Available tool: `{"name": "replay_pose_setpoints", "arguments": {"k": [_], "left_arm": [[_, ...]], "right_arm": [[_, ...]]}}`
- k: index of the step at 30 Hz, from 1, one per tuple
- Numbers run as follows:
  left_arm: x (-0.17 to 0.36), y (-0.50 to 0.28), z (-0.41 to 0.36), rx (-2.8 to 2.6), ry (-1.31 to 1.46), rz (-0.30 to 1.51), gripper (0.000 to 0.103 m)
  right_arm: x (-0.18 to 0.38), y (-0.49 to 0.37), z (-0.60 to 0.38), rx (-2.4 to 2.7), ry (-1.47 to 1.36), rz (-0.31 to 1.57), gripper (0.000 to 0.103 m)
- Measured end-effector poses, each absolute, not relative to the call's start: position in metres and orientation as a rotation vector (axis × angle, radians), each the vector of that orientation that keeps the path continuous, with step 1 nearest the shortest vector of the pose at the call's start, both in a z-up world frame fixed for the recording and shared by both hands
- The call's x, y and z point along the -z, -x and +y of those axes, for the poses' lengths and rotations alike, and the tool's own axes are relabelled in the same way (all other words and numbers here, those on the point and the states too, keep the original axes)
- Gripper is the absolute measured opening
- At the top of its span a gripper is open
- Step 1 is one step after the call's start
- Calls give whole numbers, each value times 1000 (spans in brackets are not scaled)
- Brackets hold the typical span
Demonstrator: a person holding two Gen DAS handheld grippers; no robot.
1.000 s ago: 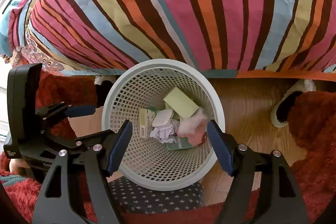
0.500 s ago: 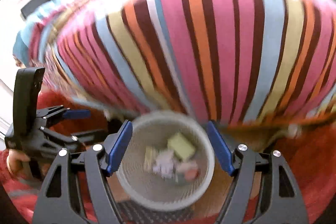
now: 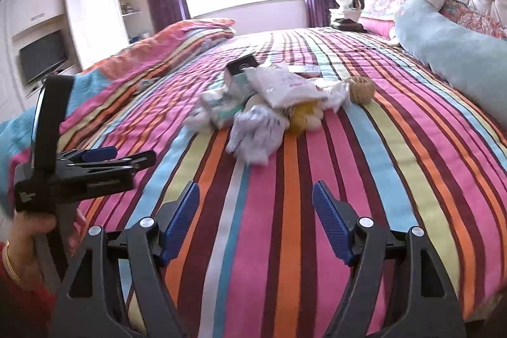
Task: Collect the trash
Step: 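Swing both tools back toward the trash on the bed, then grasp the green tissue pack with the left tool while the right tool grasps crumpled paper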
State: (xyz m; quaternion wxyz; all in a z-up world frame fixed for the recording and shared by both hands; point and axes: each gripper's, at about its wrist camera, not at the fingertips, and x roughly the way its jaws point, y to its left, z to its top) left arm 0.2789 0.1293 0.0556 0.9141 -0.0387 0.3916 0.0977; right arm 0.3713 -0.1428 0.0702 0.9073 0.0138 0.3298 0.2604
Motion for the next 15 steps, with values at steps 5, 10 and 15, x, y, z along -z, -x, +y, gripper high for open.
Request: {"name": "replay_pose_setpoints", "arguments": {"k": [5,10,15], "left_arm": [[-40,-341,135,-188,87,840,89],[-28,-372,127,-161,70,880,89],[-19,-395,137,-191,86,920,89]], "right_arm": [[-65,-407,-125,-513,-34,711,70],[-60,-422,-114,-524,-26,730,70],[-59,-428,-104,-520,-4,739,70]]}}
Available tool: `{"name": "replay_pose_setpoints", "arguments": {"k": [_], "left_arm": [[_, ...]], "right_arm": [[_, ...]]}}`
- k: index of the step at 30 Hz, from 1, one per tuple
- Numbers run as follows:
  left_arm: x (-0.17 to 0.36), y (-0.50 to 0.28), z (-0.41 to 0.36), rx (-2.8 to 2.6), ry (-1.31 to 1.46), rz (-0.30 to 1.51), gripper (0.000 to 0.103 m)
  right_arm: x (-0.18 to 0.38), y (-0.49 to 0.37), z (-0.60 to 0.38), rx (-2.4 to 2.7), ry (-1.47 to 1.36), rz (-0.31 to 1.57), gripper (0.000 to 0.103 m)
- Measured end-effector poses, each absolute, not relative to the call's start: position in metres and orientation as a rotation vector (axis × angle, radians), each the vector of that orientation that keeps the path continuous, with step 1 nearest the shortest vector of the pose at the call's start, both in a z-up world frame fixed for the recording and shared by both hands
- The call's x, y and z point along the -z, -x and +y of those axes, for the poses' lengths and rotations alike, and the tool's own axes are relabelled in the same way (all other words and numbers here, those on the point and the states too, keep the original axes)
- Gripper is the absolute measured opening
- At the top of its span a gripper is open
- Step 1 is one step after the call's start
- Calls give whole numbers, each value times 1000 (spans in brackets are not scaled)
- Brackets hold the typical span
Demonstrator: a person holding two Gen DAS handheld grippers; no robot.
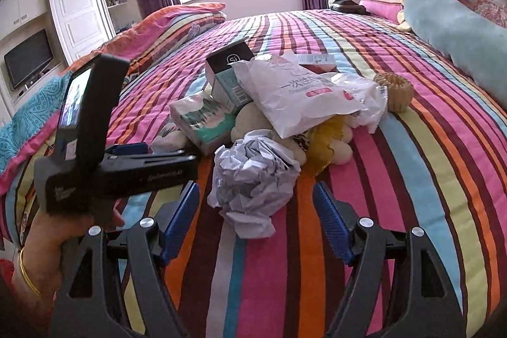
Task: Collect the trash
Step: 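Grasp the green tissue pack with the left tool while the right tool grasps crumpled paper, then carry tissue pack and paper to the wastebasket and open both tools to drop them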
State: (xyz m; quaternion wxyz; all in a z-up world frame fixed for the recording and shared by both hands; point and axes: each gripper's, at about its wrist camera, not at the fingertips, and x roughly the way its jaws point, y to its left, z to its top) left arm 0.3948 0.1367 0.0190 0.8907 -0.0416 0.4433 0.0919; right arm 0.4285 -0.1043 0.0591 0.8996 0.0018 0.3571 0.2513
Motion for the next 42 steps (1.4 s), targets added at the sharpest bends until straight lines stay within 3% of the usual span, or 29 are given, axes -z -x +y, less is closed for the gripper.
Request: {"name": "replay_pose_setpoints", "arguments": {"k": [11,12,15,28,36,42], "left_arm": [[-17,-419,145,-204,87,921,86],[-18,-417,146,-205,92,913,79],[-22,-406,154,-222,107,884,50],[-41,-308,159,-81,253,796,50],[-72,-162,118,56,187,704,50],[-36,-36,75,161,211,815,50]], "right_arm": [[-44,-455,-78,-475,17,849,69],[-41,-458,-81,-495,-8,871,61],[-42,-452,-93,-533,-37,869,56],[-57,-369,-173,-612,-199,814,56],[-75,-261,-224,-683,-131,760,56],[-39,-171,-240,-763,-88,904,56]]}}
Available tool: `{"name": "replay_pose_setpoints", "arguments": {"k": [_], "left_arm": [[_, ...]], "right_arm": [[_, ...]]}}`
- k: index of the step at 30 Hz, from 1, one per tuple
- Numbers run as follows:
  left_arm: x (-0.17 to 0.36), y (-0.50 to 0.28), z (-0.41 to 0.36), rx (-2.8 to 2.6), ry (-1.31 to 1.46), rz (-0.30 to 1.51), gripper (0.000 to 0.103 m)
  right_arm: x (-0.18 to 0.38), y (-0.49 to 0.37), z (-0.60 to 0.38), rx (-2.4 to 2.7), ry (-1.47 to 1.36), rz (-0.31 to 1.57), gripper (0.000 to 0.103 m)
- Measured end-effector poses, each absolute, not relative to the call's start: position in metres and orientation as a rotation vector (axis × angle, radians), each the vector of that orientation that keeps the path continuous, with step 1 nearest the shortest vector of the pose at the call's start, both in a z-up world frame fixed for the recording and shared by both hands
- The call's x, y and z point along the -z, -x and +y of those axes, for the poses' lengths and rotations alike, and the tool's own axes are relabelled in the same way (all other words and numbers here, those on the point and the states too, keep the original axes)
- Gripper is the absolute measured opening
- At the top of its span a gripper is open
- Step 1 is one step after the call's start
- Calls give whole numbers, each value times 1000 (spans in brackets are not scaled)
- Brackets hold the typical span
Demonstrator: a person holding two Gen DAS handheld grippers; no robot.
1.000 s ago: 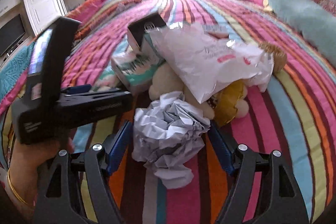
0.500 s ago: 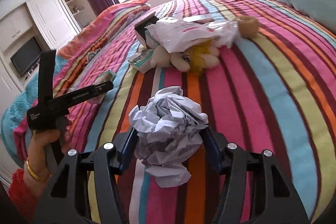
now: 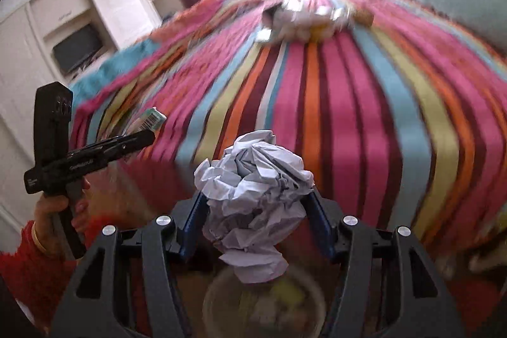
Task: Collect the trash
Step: 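Carry tissue pack and paper to the wastebasket and open both tools to drop them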
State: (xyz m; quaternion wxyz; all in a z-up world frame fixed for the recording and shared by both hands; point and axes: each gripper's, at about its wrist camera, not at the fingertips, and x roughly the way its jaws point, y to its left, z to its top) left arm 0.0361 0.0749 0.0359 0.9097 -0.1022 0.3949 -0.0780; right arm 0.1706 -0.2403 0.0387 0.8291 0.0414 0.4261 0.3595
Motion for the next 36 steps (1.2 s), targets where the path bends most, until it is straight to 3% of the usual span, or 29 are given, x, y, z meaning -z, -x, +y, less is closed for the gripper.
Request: {"name": "replay_pose_setpoints", "arguments": {"k": [5,12,30,32,33,34,36], "left_arm": [[51,21,23,211,203,1045,50],[160,20,-19,212,170,1327,50],[185,19,-21,158,126,1411,51],[185,19,-21,148,121,1417,59],[186,19,-21,141,114,1419,75],[187,19,-21,134,108,1420,84],[188,19,-20,121,98,1422,88]], "right_arm": [[43,-142,-240,-727,-20,1143,56],[136,-132,-219,-695,105,1417,56],[137,-130,-223,-679,135,1422,57],[137,-129,-223,-676,137,1423,61],[139,-129,-223,-667,142,1428,65],[140,-130,-224,-655,145,1432,67],[142,-131,-226,-632,141,1439,74]]}}
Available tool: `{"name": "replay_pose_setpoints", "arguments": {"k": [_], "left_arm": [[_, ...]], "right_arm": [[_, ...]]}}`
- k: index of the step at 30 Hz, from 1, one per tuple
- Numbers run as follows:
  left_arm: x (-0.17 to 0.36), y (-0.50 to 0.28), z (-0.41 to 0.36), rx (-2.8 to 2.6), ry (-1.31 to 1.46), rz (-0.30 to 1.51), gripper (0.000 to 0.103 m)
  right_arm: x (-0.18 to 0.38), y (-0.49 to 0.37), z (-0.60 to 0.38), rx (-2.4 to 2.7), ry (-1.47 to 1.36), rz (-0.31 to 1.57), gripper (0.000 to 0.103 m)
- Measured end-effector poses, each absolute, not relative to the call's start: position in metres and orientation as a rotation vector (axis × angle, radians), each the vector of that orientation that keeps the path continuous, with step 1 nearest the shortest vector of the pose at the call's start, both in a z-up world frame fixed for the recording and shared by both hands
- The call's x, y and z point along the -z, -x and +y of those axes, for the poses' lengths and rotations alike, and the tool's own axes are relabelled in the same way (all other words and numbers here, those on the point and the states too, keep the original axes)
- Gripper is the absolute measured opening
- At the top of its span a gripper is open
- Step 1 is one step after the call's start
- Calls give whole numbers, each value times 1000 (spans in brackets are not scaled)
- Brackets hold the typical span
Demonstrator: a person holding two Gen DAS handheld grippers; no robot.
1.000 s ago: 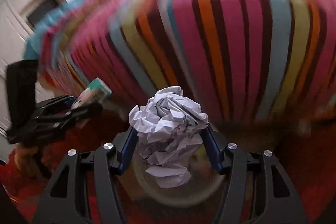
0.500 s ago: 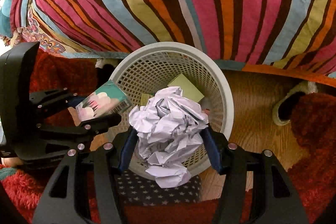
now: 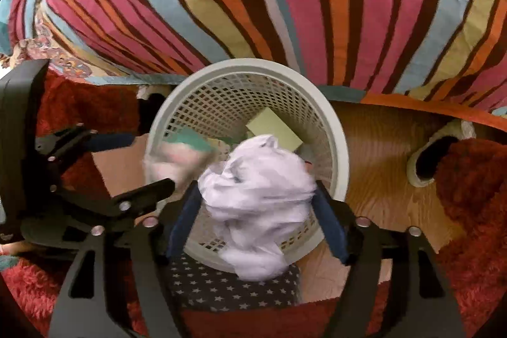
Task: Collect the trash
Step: 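Carry tissue pack and paper to the wastebasket and open both tools to drop them, then swing both tools back toward the trash on the bed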
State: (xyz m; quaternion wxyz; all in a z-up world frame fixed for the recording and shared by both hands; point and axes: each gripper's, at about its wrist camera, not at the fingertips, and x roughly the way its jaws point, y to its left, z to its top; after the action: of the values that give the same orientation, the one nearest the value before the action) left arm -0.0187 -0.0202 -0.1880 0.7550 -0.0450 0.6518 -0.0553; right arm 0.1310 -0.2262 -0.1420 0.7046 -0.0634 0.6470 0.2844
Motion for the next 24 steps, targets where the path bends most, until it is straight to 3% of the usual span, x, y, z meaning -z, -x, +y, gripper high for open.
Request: {"name": "replay_pose_setpoints", "arguments": {"k": [15,24], "left_arm": [[191,19,-17,125,122,1432,88],[129,22,7,101,183,1167,88]], "right_arm": [[143,-134,-234,-573,120,1430,75],[89,-134,-243,-581,90,1171,75]]}}
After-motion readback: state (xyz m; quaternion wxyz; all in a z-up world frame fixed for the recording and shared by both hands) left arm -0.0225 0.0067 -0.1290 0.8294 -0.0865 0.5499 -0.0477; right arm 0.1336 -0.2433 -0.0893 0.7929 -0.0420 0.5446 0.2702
